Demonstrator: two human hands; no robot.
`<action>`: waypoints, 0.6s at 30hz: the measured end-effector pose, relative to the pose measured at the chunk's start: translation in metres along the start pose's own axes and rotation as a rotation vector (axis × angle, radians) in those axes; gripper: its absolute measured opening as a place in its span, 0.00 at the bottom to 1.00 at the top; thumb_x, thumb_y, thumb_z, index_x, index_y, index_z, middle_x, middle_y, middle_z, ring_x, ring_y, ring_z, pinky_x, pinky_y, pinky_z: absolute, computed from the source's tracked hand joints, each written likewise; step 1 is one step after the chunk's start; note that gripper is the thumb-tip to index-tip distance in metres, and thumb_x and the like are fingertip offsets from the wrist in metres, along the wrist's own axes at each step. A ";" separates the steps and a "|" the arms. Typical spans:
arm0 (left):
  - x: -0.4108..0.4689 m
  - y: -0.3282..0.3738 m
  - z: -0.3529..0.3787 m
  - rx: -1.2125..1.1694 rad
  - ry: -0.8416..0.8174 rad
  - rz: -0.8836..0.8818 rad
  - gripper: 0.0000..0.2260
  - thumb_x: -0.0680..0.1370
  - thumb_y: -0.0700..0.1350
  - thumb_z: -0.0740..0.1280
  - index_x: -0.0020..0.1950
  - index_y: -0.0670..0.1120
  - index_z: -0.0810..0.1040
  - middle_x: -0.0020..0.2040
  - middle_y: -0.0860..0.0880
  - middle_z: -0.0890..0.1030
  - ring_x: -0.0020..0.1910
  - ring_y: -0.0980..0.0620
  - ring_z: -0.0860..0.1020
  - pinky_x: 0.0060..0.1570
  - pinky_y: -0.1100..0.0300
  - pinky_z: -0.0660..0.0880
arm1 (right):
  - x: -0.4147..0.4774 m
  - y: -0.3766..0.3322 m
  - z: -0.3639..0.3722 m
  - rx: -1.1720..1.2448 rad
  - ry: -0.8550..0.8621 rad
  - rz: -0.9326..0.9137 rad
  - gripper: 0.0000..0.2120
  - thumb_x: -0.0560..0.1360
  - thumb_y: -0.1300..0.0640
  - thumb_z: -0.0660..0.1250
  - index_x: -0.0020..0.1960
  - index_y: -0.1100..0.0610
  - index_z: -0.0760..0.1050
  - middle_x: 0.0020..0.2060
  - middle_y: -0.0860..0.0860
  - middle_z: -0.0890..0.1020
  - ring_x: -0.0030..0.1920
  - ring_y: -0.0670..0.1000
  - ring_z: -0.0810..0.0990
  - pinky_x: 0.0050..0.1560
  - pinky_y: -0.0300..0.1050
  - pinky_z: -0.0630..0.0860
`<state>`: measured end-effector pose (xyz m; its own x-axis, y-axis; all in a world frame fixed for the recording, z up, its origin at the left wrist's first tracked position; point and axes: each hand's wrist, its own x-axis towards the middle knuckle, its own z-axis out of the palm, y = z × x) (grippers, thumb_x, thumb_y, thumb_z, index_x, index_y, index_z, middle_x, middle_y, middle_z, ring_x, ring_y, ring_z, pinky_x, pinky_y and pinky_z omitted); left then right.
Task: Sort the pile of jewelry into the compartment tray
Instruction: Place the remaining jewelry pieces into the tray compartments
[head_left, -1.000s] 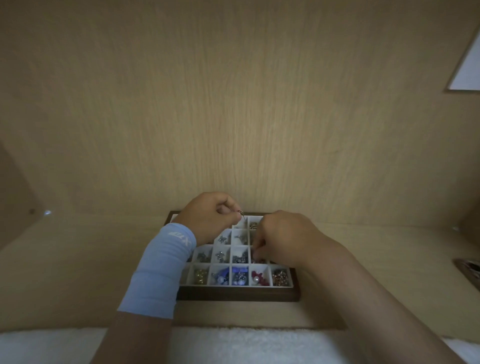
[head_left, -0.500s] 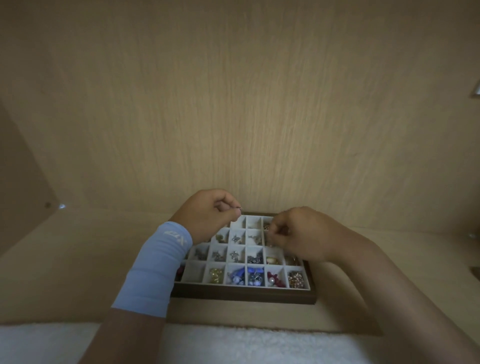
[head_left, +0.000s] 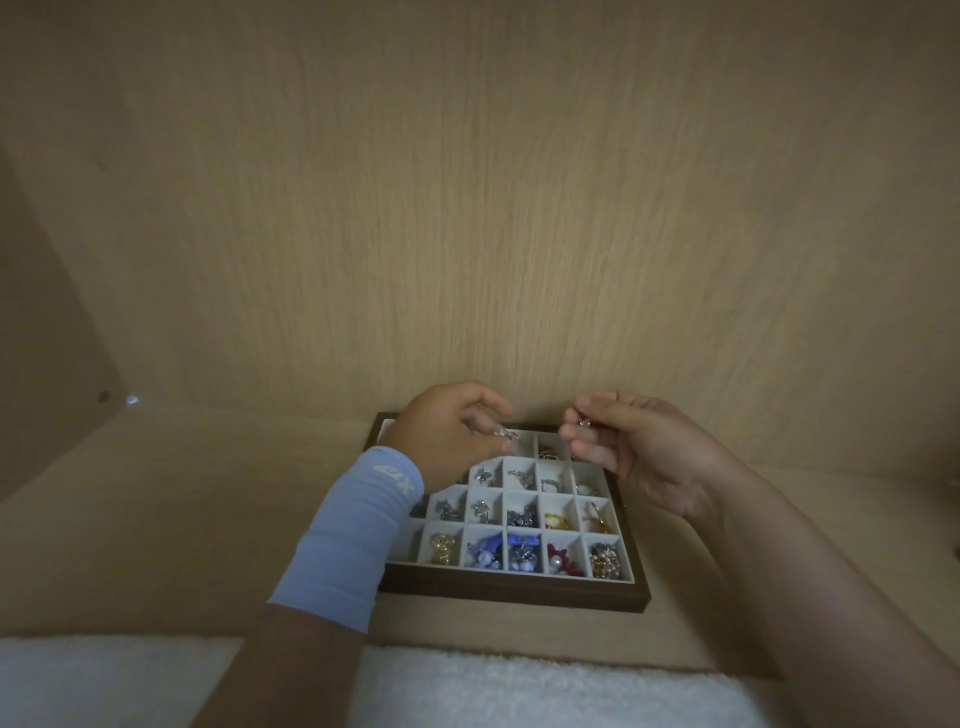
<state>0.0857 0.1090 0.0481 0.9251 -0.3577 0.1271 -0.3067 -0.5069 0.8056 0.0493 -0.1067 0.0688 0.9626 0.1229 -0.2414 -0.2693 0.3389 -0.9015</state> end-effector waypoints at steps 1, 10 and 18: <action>0.000 -0.001 0.003 0.027 -0.005 -0.015 0.10 0.72 0.46 0.75 0.53 0.53 0.81 0.43 0.55 0.83 0.41 0.64 0.79 0.42 0.69 0.72 | 0.002 0.001 -0.001 0.001 0.014 0.021 0.09 0.72 0.62 0.69 0.51 0.66 0.78 0.40 0.59 0.85 0.38 0.51 0.86 0.34 0.38 0.83; 0.002 -0.005 0.024 0.232 -0.099 0.045 0.04 0.74 0.48 0.73 0.47 0.55 0.85 0.43 0.60 0.82 0.40 0.66 0.76 0.46 0.66 0.72 | 0.004 0.002 -0.006 -0.005 0.015 0.128 0.16 0.76 0.76 0.61 0.61 0.65 0.75 0.47 0.61 0.83 0.44 0.55 0.85 0.42 0.44 0.85; 0.005 -0.005 0.020 0.376 -0.069 0.068 0.02 0.74 0.48 0.72 0.45 0.55 0.84 0.45 0.59 0.76 0.45 0.61 0.73 0.50 0.62 0.72 | 0.002 -0.002 -0.010 -0.861 0.160 -0.220 0.05 0.76 0.62 0.71 0.49 0.53 0.83 0.35 0.45 0.83 0.31 0.40 0.79 0.33 0.34 0.73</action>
<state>0.0878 0.0938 0.0330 0.8865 -0.4460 0.1235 -0.4395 -0.7277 0.5266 0.0519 -0.1166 0.0669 0.9997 -0.0148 -0.0212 -0.0258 -0.4838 -0.8748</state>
